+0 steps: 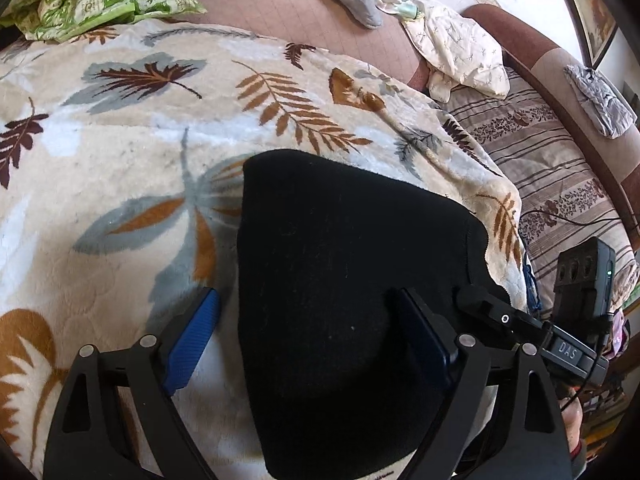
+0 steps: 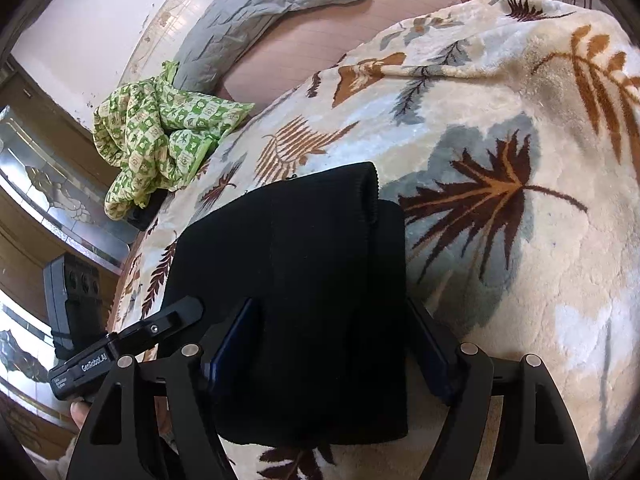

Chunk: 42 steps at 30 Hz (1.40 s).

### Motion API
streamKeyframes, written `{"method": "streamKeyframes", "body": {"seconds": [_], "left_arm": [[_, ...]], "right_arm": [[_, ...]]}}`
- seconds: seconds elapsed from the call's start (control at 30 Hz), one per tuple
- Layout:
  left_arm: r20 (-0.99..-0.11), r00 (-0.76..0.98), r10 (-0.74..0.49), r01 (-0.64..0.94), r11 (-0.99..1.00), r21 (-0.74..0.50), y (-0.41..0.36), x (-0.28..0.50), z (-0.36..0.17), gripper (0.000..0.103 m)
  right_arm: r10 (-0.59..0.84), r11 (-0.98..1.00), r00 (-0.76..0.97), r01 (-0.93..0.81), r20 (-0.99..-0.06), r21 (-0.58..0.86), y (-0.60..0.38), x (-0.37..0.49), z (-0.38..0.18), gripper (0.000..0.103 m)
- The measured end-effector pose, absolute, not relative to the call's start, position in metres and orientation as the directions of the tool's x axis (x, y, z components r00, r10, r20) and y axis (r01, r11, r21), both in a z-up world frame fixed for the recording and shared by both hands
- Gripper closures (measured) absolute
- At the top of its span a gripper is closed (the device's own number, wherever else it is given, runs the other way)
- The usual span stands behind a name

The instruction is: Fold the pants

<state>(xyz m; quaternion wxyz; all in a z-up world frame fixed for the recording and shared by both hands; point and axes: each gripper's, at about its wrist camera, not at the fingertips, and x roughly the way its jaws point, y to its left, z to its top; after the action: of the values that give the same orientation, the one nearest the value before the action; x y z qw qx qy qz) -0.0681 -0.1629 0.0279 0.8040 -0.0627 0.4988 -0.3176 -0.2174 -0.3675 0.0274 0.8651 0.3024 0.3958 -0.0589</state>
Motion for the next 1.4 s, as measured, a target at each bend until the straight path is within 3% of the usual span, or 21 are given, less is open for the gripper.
{"method": "streamKeyframes", "body": {"seconds": [0.1, 0.17, 0.2, 0.43, 0.93, 1.4], "left_arm": [[-0.765, 0.315, -0.562, 0.458, 0.796, -0.396, -0.164, -0.069, 0.029, 0.014], [-0.760, 0.325, -0.563, 0.475, 0.792, -0.384, -0.166, -0.071, 0.031, 0.021], [-0.756, 0.325, -0.569, 0.489, 0.785, -0.380, -0.168, -0.073, 0.034, 0.031], [-0.737, 0.364, -0.570, 0.502, 0.786, -0.360, -0.163, -0.080, 0.054, 0.049], [-0.671, 0.490, -0.556, 0.476, 0.816, -0.329, -0.119, -0.068, 0.111, 0.050], [-0.733, 0.465, -0.496, 0.404, 0.856, -0.323, -0.102, -0.016, 0.088, 0.050]], "right_arm": [[0.120, 0.828, 0.679, 0.334, -0.724, 0.450, -0.363, -0.217, 0.030, 0.034], [0.113, 0.838, 0.685, 0.324, -0.720, 0.440, -0.360, -0.217, 0.033, 0.041], [0.109, 0.841, 0.687, 0.322, -0.718, 0.436, -0.359, -0.218, 0.034, 0.043], [0.085, 0.844, 0.734, 0.306, -0.673, 0.440, -0.353, -0.226, 0.047, 0.056], [0.100, 0.892, 0.780, 0.205, -0.618, 0.403, -0.304, -0.198, 0.104, 0.057], [0.134, 0.921, 0.738, 0.154, -0.661, 0.359, -0.294, -0.123, 0.094, 0.057]]}}
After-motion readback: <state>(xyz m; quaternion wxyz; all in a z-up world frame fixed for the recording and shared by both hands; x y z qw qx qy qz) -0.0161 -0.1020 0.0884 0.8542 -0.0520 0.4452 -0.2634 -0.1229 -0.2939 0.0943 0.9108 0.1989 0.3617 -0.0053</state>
